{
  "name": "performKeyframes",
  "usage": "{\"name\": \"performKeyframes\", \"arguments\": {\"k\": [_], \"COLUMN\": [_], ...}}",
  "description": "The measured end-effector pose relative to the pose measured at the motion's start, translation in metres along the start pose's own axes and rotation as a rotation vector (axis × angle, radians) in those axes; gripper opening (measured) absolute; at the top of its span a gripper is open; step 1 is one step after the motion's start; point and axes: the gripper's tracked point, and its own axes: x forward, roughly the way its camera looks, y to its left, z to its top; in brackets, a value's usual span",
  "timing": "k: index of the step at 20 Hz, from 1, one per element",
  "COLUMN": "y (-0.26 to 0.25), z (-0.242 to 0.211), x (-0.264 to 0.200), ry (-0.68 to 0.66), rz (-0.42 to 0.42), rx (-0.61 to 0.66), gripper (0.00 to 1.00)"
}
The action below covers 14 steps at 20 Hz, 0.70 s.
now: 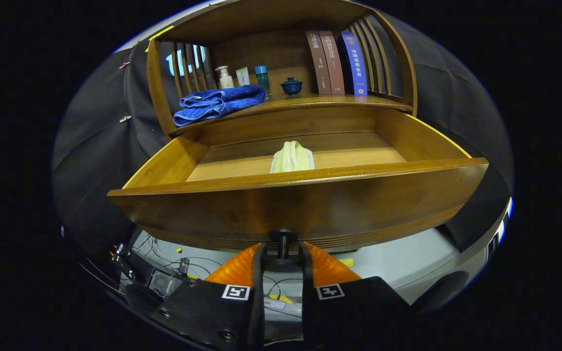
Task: Pull open the drawer, take out the items inside it, and place them on the countertop above the cabinet.
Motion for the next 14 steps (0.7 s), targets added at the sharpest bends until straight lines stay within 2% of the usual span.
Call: {"name": "performKeyframes", "arguments": {"k": [2, 4, 6, 7, 8, 11, 14], "y": [0.000, 0.001, 0.006, 0.011, 0.014, 0.022, 0.030], "z": [0.000, 0.010, 0.031, 0.042, 0.052, 0.090, 0.133], "x": [-0.002, -0.011, -0.029, -0.053, -0.047, -0.066, -0.056], "ry": [0.016, -0.008, -0.066, -0.086, -0.100, -0.134, -0.145], "rz": [-0.001, 0.000, 0.012, 0.032, 0.042, 0.052, 0.068], "rx": [-0.001, 0.010, 0.052, 0.077, 0.079, 0.050, 0.037], "gripper": [0.36, 0.45, 0.72, 0.86, 1.00, 1.00, 1.00]}}
